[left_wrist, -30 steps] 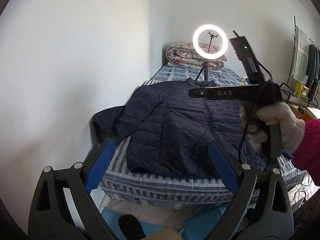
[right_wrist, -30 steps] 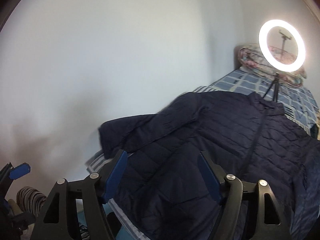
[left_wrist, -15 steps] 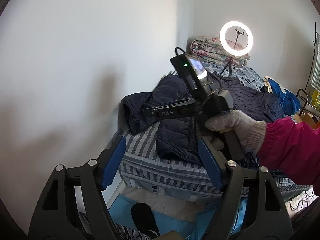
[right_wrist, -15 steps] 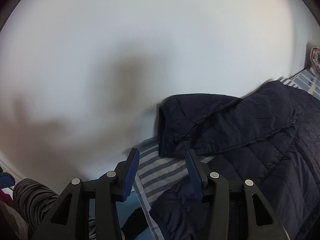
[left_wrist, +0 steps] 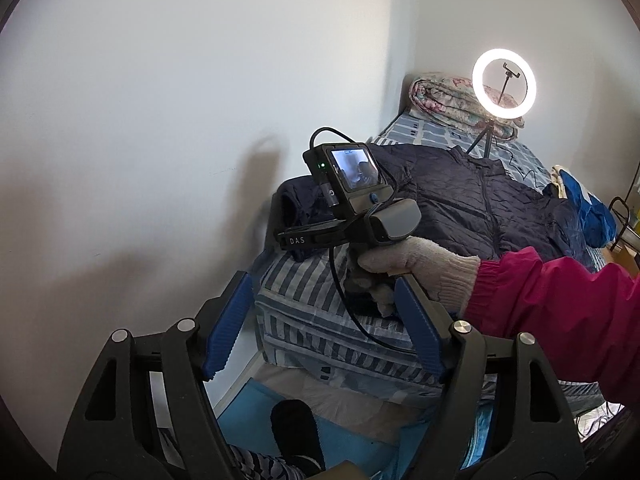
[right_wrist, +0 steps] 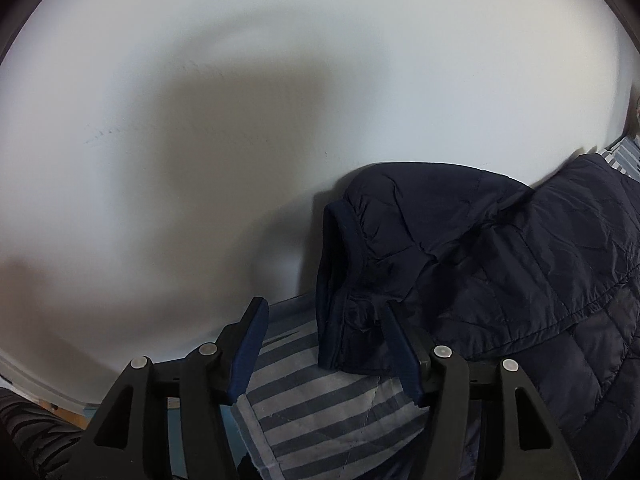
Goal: Fold large clothes
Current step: 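Grasp the navy jacket's sleeve cuff with the right gripper, then lay the held sleeve across the jacket body and open the right gripper, then move the left gripper to the other sleeve cuff and grasp it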
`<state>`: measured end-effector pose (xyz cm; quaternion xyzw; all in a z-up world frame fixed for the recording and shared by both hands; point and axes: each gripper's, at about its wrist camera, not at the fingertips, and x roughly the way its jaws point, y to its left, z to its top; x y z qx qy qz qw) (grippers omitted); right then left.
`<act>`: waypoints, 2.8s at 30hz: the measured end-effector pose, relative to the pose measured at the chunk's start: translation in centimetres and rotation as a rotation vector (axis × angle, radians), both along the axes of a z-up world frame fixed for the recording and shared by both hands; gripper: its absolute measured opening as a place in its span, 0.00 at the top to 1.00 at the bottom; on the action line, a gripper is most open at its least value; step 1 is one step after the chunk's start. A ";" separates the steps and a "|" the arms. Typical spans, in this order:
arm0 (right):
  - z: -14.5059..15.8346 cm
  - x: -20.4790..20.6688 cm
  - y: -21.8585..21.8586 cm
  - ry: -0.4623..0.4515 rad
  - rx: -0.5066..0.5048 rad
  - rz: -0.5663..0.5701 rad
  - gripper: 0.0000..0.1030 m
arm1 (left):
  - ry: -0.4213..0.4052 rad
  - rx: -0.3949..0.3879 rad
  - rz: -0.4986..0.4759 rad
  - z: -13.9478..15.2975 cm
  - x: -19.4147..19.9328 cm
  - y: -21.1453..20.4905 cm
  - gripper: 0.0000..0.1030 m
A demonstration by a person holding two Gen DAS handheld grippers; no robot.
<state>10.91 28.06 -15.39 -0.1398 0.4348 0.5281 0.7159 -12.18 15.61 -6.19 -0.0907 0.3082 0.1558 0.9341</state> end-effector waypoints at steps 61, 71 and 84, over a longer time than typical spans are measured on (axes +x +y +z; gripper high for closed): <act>-3.4 31.7 -51.9 0.002 -0.041 -0.981 0.98 | 0.115 0.052 -0.434 -2.5 25.4 -16.9 0.26; -6.2 32.1 -53.2 0.081 -0.204 -1.065 0.97 | 0.105 0.050 -0.434 -2.2 25.2 -17.1 0.26; 2.6 26.6 -53.6 -0.081 -0.133 -1.052 0.59 | 0.012 0.074 -0.415 -0.2 23.6 -16.8 0.26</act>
